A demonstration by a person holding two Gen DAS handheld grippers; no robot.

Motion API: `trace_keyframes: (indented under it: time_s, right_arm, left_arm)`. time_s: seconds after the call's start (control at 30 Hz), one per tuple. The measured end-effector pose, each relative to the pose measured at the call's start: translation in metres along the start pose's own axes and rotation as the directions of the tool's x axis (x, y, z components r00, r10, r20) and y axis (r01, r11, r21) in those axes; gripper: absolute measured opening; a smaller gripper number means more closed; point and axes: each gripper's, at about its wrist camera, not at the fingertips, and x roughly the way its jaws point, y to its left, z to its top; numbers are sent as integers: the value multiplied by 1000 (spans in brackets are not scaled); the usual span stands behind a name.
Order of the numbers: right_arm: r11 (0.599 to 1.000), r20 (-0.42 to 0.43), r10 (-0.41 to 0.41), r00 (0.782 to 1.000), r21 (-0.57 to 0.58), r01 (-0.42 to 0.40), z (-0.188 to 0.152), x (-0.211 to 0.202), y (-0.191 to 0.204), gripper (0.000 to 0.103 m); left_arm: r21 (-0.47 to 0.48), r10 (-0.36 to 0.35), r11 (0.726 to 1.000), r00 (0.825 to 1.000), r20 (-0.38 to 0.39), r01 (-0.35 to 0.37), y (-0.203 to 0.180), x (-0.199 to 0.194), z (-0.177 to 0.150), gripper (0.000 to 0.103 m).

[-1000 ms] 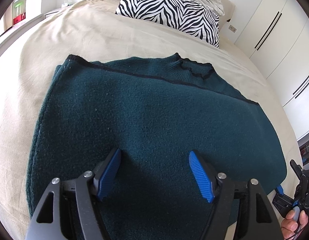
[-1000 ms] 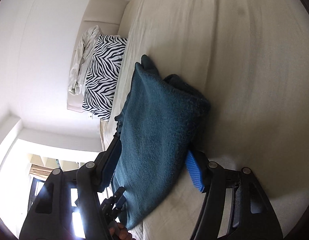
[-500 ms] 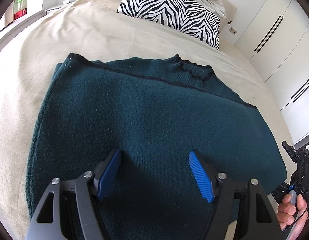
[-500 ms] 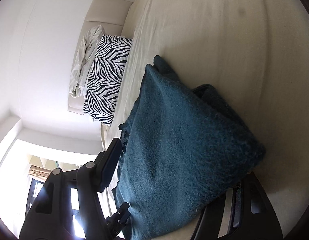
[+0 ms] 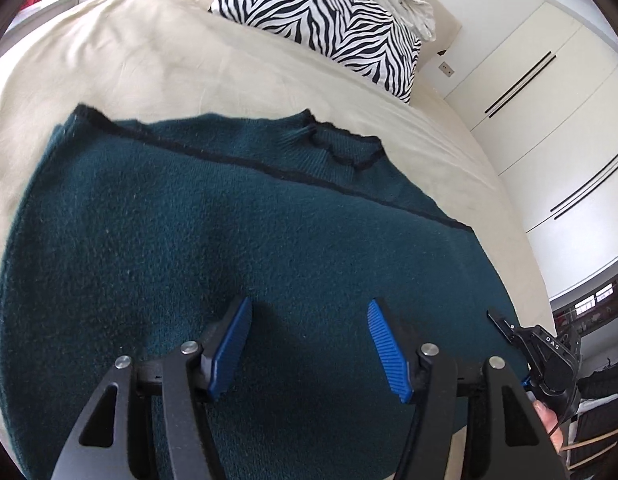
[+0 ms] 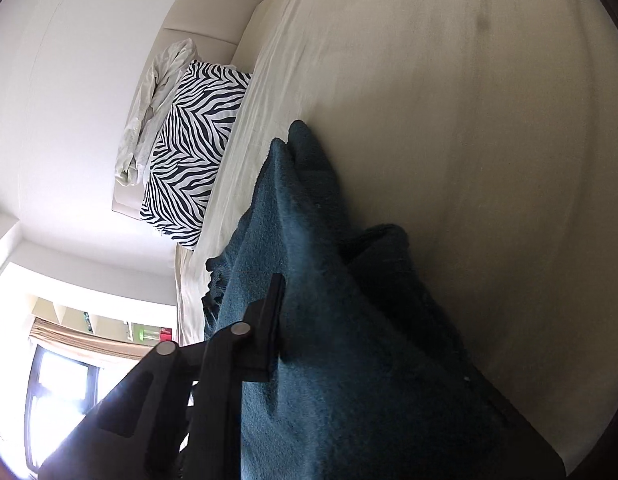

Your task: Fold small clothes

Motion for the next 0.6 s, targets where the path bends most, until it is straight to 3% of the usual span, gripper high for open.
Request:
trace_keyframes:
  time_s: [0.07, 0.3, 0.47, 0.53, 0.6]
  right_arm:
    - [1000, 3, -13, 1000, -11, 13, 1, 0, -1, 13]
    - [979, 60, -124, 990, -154, 132, -5, 5, 20, 11]
    - [966, 81, -145, 986, -204, 159, -9, 2, 40, 11]
    - [945, 97, -143, 985, -282, 165, -17, -1, 64, 11]
    - [900, 101, -133, 986, -405, 163, -34, 1, 100, 11]
  left_arm:
    - [-21, -36, 999, 999, 14, 36, 6, -1, -1, 62]
    - [-22, -65, 998, 998, 10, 65, 10, -1, -1, 62]
    - [-71, -122, 990, 992, 15, 123, 23, -4, -1, 57]
    - [-131, -170, 977, 985, 17, 171, 35, -6, 1, 53]
    - [-201, -228, 952, 973, 29, 229, 48, -11, 2, 49]
